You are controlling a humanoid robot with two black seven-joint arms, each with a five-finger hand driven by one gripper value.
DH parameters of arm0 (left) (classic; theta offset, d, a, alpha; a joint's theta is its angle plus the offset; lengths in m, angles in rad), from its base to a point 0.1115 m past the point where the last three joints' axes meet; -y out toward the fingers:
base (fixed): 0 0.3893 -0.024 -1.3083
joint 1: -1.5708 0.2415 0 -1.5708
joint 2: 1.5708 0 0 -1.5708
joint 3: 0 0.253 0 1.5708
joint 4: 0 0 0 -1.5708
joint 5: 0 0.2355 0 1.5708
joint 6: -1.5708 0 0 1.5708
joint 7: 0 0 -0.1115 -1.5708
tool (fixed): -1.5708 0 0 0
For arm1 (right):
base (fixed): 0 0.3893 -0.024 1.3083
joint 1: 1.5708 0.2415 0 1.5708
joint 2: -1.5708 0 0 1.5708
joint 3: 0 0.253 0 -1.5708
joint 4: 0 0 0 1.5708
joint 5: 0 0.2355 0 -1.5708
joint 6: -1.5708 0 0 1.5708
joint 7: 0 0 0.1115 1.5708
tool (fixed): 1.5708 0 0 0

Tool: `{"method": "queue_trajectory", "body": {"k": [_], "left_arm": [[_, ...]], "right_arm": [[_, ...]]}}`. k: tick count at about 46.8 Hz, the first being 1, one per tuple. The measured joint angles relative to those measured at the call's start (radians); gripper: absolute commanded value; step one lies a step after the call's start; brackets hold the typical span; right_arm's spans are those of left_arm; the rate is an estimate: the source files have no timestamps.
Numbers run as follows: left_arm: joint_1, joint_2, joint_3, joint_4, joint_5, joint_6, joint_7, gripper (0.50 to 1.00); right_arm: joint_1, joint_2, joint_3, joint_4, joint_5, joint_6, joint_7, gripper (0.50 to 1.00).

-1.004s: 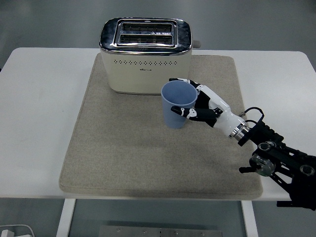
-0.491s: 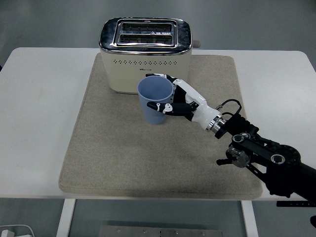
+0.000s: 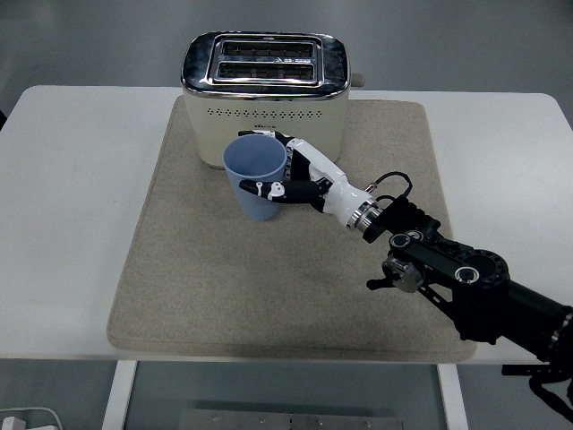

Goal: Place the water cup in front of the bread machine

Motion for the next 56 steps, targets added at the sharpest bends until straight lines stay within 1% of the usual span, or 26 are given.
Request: {"method": "queue_trajectory", "body": {"k": [14,21,34,39,43,46,53,56], "left_arm": [[0.0,0.0,-0.001,0.001,0.0,0.0,0.0,1.0],[0.001,0.0,-0.001,0.001,0.0,0.0,0.0,1.0],[0.0,0.0,0.0,0.001,0.0,0.0,0.0,1.0],[0.0,0.0,-0.001,0.001,0.0,0.0,0.0,1.0],[0.0,0.0,0.0,0.001,0.0,0.0,0.0,1.0],[0.0,0.0,0.0,0.001,0.0,0.0,0.0,1.0],[0.0,0.0,0.0,0.001,0.0,0.0,0.0,1.0],[0.0,0.0,0.001,0.001,0.0,0.0,0.0,1.0]], "right_arm": [[0.001,0.001,-0.017,-0.042,0.0,-0.015,0.0,0.637],[0.001,0.001,-0.017,-0.059,0.0,-0.033,0.0,0.637],[0.008,0.001,-0.017,-0.082,0.0,-0.036,0.0,0.643],[0.006,0.001,-0.016,-0.083,0.0,-0.038,0.0,0.678],[0.002,0.001,-0.016,-0.083,0.0,-0.055,0.001,0.748],[-0.003,0.001,-0.016,-0.082,0.001,-0.062,0.001,0.784],[-0.021,0.001,-0.015,-0.083,0.003,-0.064,0.002,0.823],[-0.024,0.001,-0.014,-0.082,0.003,-0.064,0.002,0.825]]}}
